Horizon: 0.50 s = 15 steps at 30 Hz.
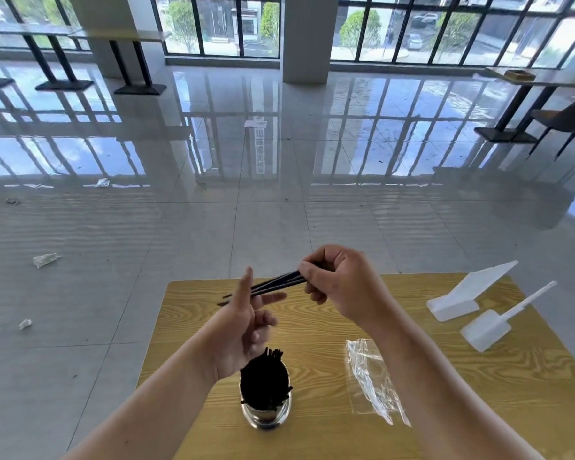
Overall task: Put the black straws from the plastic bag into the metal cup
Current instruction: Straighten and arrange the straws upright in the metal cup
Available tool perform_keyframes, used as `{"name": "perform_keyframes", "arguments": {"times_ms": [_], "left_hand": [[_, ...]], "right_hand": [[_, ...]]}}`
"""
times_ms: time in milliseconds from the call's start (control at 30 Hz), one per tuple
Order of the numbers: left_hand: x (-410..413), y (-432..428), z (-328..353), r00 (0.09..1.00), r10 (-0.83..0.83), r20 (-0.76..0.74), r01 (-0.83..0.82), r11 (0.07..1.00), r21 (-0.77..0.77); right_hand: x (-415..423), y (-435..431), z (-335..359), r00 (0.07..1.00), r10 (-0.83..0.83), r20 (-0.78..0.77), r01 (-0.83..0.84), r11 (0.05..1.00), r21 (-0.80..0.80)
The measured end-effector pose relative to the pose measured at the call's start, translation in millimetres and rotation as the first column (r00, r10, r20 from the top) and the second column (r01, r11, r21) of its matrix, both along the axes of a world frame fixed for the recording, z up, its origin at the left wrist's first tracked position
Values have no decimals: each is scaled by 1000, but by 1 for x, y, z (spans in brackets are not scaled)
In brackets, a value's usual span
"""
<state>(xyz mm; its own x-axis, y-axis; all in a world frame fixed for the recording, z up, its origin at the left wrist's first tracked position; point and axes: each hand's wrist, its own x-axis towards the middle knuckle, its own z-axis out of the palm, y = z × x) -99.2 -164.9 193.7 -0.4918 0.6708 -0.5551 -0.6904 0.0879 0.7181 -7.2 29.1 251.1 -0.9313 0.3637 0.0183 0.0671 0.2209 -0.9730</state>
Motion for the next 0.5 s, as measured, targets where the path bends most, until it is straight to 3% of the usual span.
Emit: {"name": "perform_keyframes", "arguments": {"times_ms": [133,233,300,367,433,500], "left_hand": [[-16,-1,4,965,259,30,-261,960,105],[-23,-2,1,939,295,-178,-293,955,38],[-22,-2,0,903,217,-371,-257,965,-61],[-21,-1,1,821,75,-566,-215,959,-185],[-18,0,0,683,-118,-721,-181,929,-324],[-14,2,-2,529,-329,-782,-141,875,-463]], "right_hand": [[6,-9,-28,997,29,77,-12,977,-211],[10,-13,-48,977,86,196,-27,957,-289],[11,-14,-59,948,133,290,-58,965,-255],[10,-15,-69,907,162,389,-138,987,-88],[9,-20,-73,883,153,445,-212,973,86],[6,-28,-74,886,137,443,-245,949,197]]}}
